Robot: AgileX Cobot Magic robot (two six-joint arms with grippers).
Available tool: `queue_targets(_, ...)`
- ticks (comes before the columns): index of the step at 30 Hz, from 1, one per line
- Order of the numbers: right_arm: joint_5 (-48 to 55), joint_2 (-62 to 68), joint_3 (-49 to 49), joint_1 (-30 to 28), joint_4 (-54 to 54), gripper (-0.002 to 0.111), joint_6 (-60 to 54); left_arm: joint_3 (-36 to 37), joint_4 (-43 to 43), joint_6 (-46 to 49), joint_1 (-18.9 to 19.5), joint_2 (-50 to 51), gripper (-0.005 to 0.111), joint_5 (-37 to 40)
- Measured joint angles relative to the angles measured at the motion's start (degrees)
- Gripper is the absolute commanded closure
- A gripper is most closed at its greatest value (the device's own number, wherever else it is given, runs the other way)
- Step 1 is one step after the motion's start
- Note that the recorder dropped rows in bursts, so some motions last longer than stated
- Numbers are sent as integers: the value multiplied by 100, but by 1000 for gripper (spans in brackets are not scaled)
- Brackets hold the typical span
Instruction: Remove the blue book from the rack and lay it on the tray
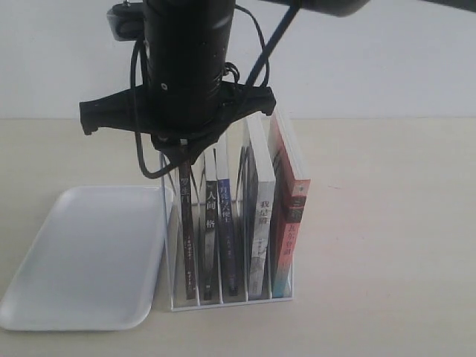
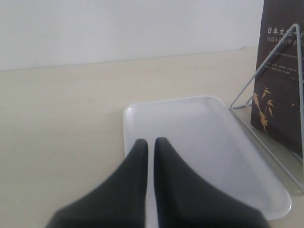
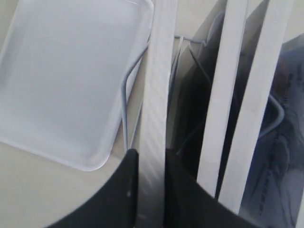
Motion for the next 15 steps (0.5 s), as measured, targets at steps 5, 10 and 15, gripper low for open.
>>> queue_targets(5,-24,0,0,0,0,88,-23,0,0,0,0,0,102,0)
queue_targets(10,-118,33,0,0,-165,57,-38,0,0,0,0,0,102,0)
queue_targets(15,-205,122,-10,0,-154,57,-38,0,0,0,0,0,102,0)
